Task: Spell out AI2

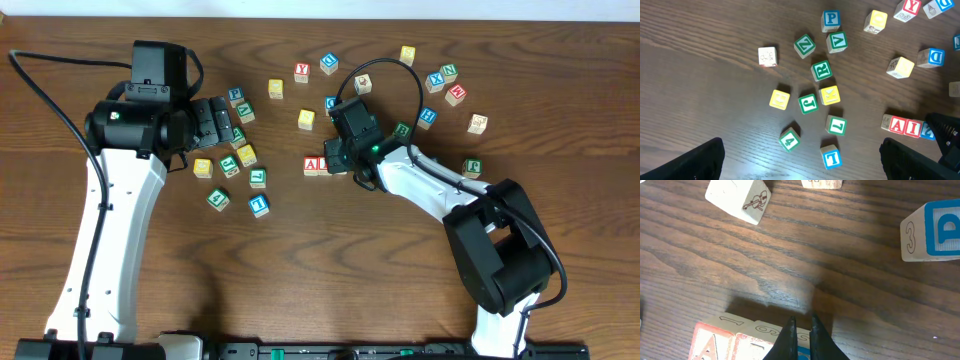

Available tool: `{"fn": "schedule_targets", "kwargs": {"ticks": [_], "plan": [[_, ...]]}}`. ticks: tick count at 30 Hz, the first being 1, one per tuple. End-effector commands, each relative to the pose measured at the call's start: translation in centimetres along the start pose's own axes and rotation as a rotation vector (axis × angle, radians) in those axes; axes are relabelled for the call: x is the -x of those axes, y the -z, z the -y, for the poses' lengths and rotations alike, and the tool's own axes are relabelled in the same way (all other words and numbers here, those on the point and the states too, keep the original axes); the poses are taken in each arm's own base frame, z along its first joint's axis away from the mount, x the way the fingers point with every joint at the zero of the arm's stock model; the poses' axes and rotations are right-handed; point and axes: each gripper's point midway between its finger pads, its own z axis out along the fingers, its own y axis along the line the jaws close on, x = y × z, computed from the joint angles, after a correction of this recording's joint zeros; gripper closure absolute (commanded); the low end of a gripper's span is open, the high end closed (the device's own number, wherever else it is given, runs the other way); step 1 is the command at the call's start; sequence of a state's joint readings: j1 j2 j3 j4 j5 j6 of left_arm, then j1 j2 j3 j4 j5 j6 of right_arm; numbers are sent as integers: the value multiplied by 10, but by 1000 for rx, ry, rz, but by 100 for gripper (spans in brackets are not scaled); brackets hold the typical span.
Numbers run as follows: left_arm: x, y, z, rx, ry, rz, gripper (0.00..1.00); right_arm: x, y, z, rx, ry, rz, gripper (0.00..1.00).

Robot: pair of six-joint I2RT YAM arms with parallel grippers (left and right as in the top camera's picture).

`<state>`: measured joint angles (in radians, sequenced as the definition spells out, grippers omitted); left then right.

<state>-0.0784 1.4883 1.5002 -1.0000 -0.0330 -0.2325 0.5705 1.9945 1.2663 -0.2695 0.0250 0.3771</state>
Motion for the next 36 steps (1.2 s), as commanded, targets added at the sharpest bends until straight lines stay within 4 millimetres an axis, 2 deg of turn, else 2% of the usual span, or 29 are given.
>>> {"fn": "schedule_targets", "kwargs": {"ticks": [1,30,33,36], "plan": [[6,7,-3,8,10,24,2,-6,-2,-2,7,20,-16,96],[6,7,-3,8,10,24,2,-7,-2,-2,4,21,-22,95],[6,7,-3,8,10,24,2,-2,-2,-2,3,19,0,93],[6,7,-3,8,10,24,2,11,0,3,6,2,42,86]]}}
